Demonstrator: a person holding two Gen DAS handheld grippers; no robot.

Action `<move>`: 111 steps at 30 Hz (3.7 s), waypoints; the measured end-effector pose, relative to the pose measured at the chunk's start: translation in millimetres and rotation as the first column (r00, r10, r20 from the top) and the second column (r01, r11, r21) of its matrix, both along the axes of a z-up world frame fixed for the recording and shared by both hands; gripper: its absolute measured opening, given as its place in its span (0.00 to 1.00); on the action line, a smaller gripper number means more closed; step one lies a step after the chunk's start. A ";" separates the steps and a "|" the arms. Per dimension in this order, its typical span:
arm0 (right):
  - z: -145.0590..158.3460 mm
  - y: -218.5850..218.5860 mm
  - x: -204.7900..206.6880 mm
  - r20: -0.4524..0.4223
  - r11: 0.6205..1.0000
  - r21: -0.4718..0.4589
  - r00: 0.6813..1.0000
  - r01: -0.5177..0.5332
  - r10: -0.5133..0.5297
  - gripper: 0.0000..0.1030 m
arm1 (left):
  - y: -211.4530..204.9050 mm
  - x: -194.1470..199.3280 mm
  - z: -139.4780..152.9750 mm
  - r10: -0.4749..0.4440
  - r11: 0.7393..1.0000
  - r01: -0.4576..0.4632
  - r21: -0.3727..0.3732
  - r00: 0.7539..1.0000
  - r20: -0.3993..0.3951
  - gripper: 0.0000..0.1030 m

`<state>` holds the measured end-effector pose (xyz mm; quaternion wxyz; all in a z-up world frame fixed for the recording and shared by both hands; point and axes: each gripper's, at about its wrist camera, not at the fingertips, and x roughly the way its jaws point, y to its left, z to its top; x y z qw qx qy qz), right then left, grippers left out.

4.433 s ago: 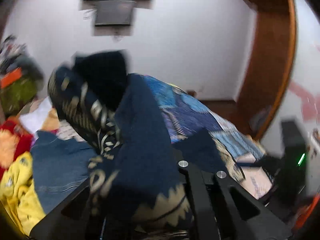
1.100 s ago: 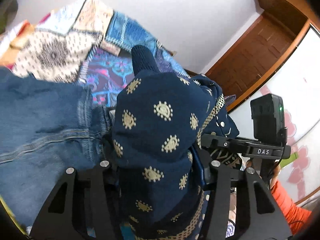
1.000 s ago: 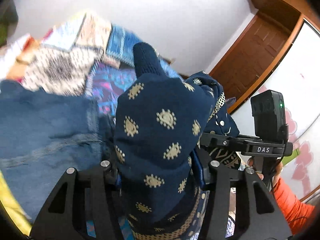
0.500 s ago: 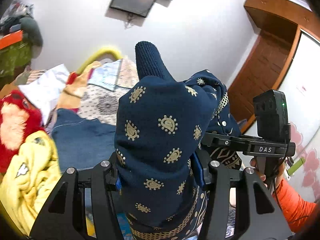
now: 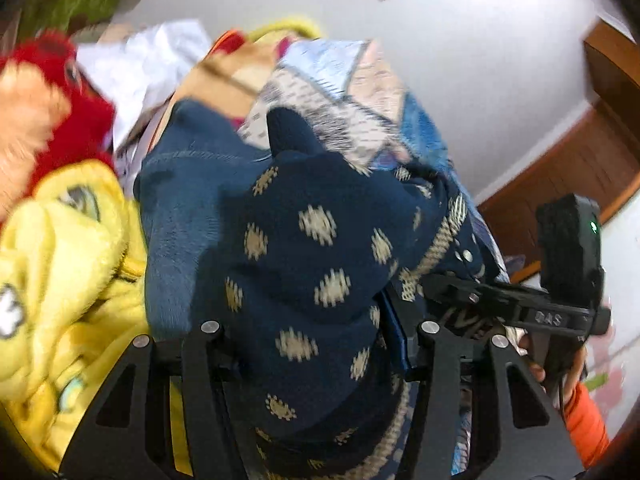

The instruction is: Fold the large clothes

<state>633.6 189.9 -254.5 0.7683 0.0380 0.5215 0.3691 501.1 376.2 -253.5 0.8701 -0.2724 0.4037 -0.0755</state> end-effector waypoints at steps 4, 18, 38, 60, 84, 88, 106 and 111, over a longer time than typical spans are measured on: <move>-3.4 -0.5 1.4 0.019 1.000 -0.010 0.999 -0.026 0.026 0.40 | 11.2 5.2 -15.2 0.026 0.998 -0.026 -0.057 1.000 -0.013 0.60; 29.0 -8.1 -75.4 0.148 0.990 -0.144 0.989 -0.002 0.023 0.80 | -35.3 -57.8 2.9 -0.006 0.957 0.026 0.290 0.998 -0.069 0.79; 53.2 -108.2 -155.1 0.247 0.994 -0.114 0.968 -0.007 0.035 0.79 | -82.3 -140.7 4.3 0.049 0.902 -0.025 0.430 0.998 -0.045 0.82; 295.2 -192.7 -441.6 0.753 0.952 0.304 0.621 -0.034 -0.218 0.79 | -202.2 -389.5 273.9 -0.001 0.768 -0.445 0.461 0.719 0.695 0.82; 271.8 -207.8 -501.4 0.788 0.952 0.257 0.534 0.168 -0.307 1.00 | -221.0 -427.5 253.4 0.065 0.746 -0.504 0.436 0.706 0.706 0.99; 270.9 -208.5 -499.3 0.785 0.952 0.250 0.540 0.175 -0.305 1.00 | -220.3 -427.2 251.1 0.065 0.754 -0.497 0.430 0.708 0.703 1.00; 270.8 -207.3 -498.1 0.788 0.953 0.244 0.537 0.178 -0.302 1.00 | -215.8 -421.1 246.2 0.075 0.760 -0.490 0.426 0.718 0.692 1.00; 270.9 -208.2 -498.8 0.793 0.953 0.242 0.529 0.181 -0.302 1.00 | -215.8 -421.2 245.3 0.074 0.762 -0.490 0.423 0.715 0.695 1.00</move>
